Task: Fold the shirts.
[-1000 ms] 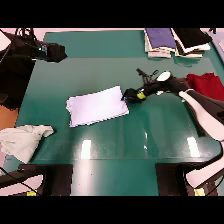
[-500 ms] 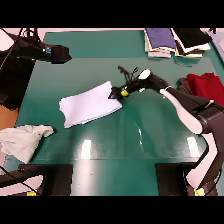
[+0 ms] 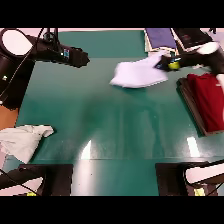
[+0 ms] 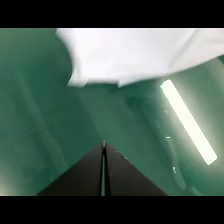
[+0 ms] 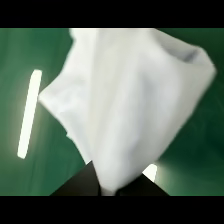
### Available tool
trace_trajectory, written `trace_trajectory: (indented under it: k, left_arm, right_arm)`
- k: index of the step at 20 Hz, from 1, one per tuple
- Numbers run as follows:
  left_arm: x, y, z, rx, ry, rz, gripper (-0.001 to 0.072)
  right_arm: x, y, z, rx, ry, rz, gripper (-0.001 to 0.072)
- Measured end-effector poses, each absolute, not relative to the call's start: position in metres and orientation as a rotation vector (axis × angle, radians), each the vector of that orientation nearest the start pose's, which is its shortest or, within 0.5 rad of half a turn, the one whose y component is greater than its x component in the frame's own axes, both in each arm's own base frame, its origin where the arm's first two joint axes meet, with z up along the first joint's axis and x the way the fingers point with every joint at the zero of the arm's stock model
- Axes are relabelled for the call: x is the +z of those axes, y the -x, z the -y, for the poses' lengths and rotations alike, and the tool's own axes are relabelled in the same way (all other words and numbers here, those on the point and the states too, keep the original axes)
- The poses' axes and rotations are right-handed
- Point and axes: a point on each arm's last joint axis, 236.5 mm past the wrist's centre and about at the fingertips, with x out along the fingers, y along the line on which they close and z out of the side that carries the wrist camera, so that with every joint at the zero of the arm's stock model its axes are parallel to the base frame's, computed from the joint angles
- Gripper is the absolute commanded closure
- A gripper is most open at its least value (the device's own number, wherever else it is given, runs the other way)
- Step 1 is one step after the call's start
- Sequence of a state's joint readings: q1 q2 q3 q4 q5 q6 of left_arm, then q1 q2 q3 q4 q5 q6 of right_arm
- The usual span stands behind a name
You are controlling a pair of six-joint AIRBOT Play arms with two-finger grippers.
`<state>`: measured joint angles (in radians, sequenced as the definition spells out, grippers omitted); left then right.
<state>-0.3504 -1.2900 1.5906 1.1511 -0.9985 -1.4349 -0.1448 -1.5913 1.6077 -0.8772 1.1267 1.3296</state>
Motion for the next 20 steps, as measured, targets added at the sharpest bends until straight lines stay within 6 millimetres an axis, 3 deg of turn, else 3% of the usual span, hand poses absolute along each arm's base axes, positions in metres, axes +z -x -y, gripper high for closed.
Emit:
trace_trajectory:
  k: [4,6,9,11,14,18,20]
  left_arm:
    - [0.221,-0.423,0.247,-0.650,0.096,-0.694,0.0682]
    - [0.221,-0.423,0.248,-0.652,0.099,-0.694,0.0682]
    - [0.222,-0.423,0.249,-0.652,0.105,-0.695,0.0682]
    - [0.222,-0.423,0.249,-0.649,0.114,-0.697,0.0682]
    - [0.222,-0.423,0.249,-0.646,0.122,-0.700,0.0682]
    - [0.221,-0.422,0.249,-0.646,0.124,-0.704,0.0682]
    - [0.220,-0.421,0.249,-0.647,0.122,-0.711,0.0682]
  right_arm:
    - [0.122,-0.509,0.061,0.156,-0.528,-0.840,0.0695]
    - [0.131,-0.503,0.108,0.065,-0.557,-0.787,0.0696]
    - [0.142,-0.496,0.155,-0.030,-0.574,-0.719,0.0696]
    - [0.158,-0.497,0.174,-0.065,-0.565,-0.666,0.0695]
    - [0.198,-0.500,0.188,-0.081,-0.520,-0.576,0.0695]
    - [0.255,-0.499,0.193,-0.073,-0.442,-0.477,0.0696]
    - [0.272,-0.494,0.191,-0.062,-0.408,-0.464,0.0695]
